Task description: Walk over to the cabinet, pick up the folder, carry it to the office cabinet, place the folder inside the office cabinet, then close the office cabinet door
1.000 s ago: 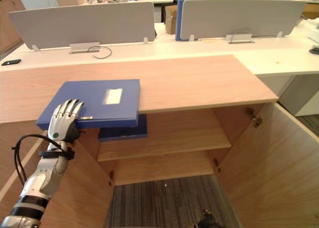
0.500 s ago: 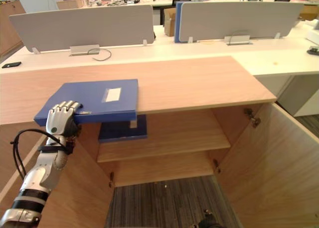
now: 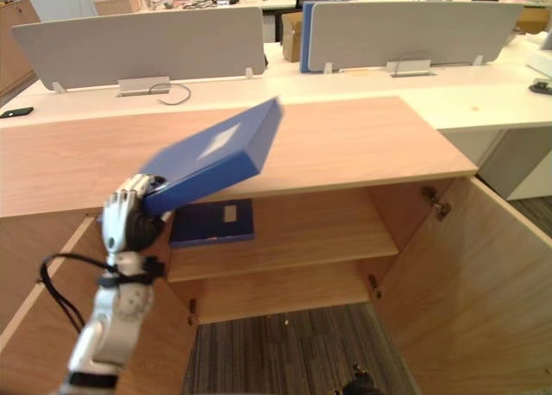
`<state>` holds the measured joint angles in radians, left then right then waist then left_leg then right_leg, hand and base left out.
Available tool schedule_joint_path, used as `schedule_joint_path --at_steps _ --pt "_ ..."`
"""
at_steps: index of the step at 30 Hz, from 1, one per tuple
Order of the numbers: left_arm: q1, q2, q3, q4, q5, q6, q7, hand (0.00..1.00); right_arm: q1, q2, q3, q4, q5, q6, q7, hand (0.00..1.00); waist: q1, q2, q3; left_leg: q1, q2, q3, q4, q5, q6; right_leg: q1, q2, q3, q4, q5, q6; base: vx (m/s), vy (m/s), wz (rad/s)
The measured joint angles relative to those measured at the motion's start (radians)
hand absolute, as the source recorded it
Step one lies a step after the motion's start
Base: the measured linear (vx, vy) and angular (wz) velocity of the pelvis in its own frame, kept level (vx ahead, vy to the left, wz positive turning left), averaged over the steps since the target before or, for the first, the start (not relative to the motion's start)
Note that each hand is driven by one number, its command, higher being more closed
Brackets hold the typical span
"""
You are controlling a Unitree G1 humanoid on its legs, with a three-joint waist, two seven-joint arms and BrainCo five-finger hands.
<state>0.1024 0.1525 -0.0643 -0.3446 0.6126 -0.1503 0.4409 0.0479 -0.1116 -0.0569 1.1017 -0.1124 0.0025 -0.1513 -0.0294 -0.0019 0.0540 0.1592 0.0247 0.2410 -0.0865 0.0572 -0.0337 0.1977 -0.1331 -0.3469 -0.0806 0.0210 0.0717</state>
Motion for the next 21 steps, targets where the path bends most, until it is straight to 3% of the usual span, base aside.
schedule_joint_path --at_steps 4,7,9,11,14,18,21 --pt "0.025 -0.061 0.082 -0.106 -0.467 -0.067 -0.038 1.0 0.068 0.032 0.003 -0.29 0.181 -0.008 -0.023 0.0 -0.003 0.012 -0.004 0.003 0.01 0.021 0.0 0.0 0.0 -0.012 0.008 0.024 0.011 0.0 0.0 -0.01 0.001 -0.14" --pt "0.04 -0.102 0.212 -0.185 -0.769 -0.125 -0.077 1.0 0.102 0.059 0.001 -0.545 0.287 -0.044 -0.036 0.0 -0.004 0.013 -0.004 0.002 0.013 0.024 0.0 0.001 -0.001 -0.019 0.011 0.027 0.017 -0.001 0.0 -0.05 -0.009 -0.06" --pt "0.045 -0.134 0.288 -0.227 -0.913 -0.159 -0.101 1.0 0.109 0.077 -0.005 -0.74 0.323 -0.067 -0.037 0.0 -0.003 0.011 -0.003 0.003 0.012 0.024 0.0 0.001 -0.001 -0.018 0.009 0.028 0.019 -0.001 0.0 -0.04 0.002 0.0" --pt "0.051 -0.151 0.314 -0.257 -0.973 -0.172 -0.126 1.0 0.11 0.094 -0.014 -0.882 0.344 -0.083 -0.036 0.0 0.002 0.01 -0.002 0.004 0.012 0.024 0.0 0.001 -0.001 -0.017 0.008 0.028 0.019 -0.001 0.0 0.0 0.0 0.0" --pt "0.066 -0.172 0.323 -0.301 -1.049 -0.191 -0.181 1.0 0.099 0.118 -0.035 -1.124 0.428 -0.153 -0.025 0.0 0.01 0.007 0.0 0.018 0.011 0.024 0.0 0.0 -0.001 -0.003 0.006 0.027 0.019 -0.002 0.001 0.0 0.0 0.0" --pt "0.068 -0.189 0.325 -0.338 -1.077 -0.194 -0.237 1.0 0.045 0.117 -0.047 -1.372 0.497 -0.232 -0.006 0.0 0.011 0.005 0.003 0.022 0.01 0.024 0.0 0.0 -0.001 -0.001 0.006 0.027 0.021 -0.002 0.001 -0.03 0.003 0.0" --pt "0.065 -0.188 0.318 -0.338 -1.084 -0.193 -0.265 1.0 -0.05 0.1 -0.03 -1.469 0.509 -0.262 -0.003 0.0 0.009 0.004 0.003 0.022 0.011 0.023 0.0 0.0 -0.001 -0.001 0.006 0.027 0.023 -0.002 0.001 -0.04 -0.001 0.0"
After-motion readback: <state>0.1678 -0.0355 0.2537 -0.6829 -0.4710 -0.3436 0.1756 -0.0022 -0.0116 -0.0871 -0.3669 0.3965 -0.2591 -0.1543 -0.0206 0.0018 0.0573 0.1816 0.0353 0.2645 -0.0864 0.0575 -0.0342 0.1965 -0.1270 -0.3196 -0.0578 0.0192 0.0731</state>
